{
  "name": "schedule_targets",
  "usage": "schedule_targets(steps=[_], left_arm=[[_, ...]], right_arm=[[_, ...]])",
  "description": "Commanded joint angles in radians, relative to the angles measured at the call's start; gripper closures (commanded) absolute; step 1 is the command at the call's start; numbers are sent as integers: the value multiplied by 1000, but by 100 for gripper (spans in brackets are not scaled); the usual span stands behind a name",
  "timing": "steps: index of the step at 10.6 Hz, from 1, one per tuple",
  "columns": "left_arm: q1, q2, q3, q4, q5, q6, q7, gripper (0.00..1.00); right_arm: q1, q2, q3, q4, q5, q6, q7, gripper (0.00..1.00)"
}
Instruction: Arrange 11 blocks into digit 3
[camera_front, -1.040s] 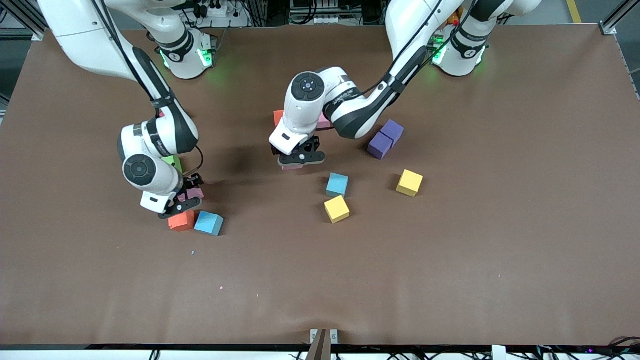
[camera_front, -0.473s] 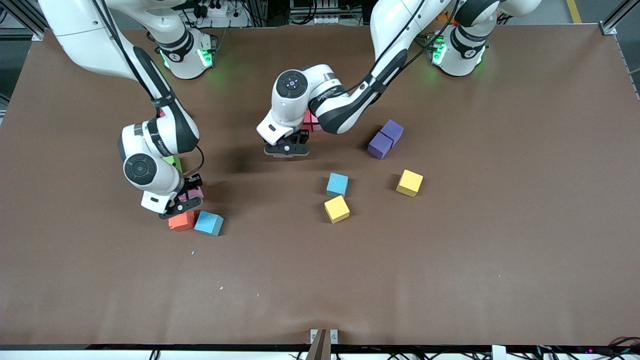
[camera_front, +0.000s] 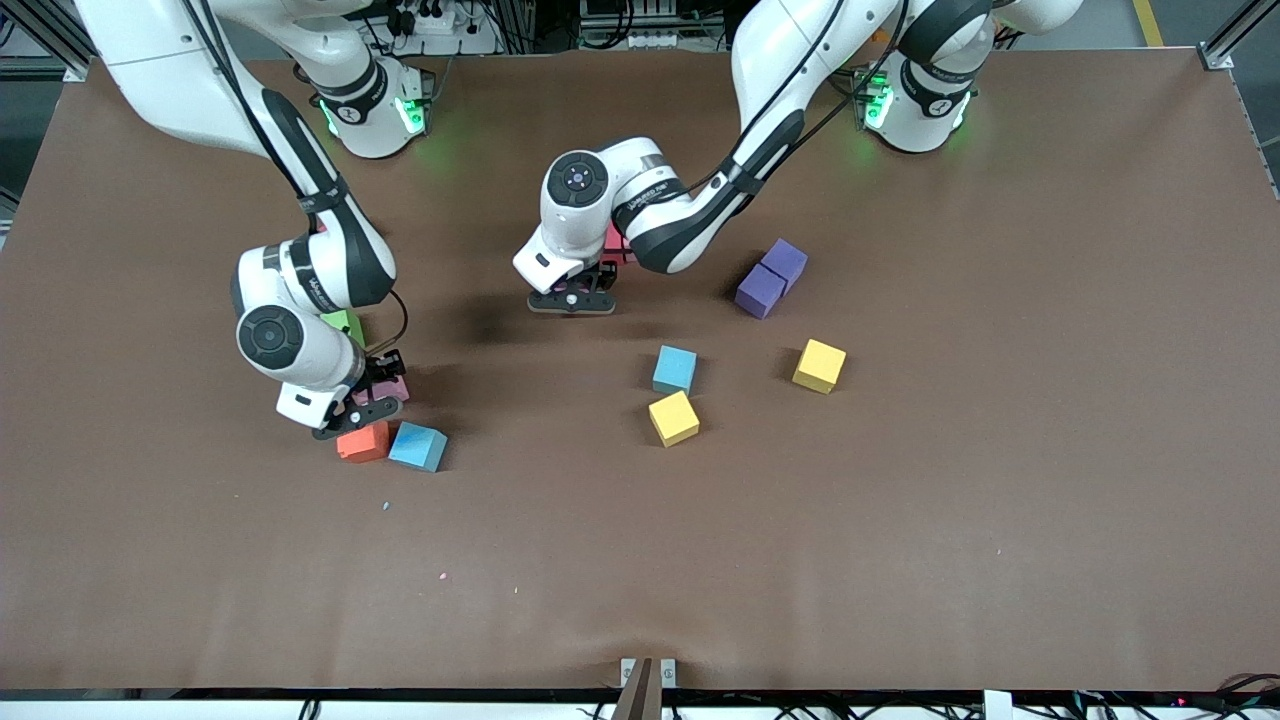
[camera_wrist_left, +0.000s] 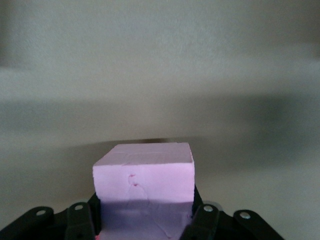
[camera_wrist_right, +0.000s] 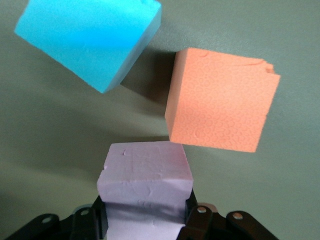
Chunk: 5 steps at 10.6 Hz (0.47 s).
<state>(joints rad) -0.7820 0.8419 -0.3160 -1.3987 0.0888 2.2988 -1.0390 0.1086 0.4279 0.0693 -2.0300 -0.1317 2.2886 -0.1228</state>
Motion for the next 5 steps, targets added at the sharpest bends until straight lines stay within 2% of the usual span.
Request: schedule_targets(steps=[1,2,5], left_arm=[[-19,14,12,35,-21,-42,-10,100],[-25,14,12,35,-20,-50,-38,100],[-39,14,14,33,-15,-74,-56,100]], right_arm=[[-3,-64,7,-10,43,-64,5,80],[-1,-83,7,-7,91,-98,2,80],[6,-121,7,-7,153,-136,6,82]])
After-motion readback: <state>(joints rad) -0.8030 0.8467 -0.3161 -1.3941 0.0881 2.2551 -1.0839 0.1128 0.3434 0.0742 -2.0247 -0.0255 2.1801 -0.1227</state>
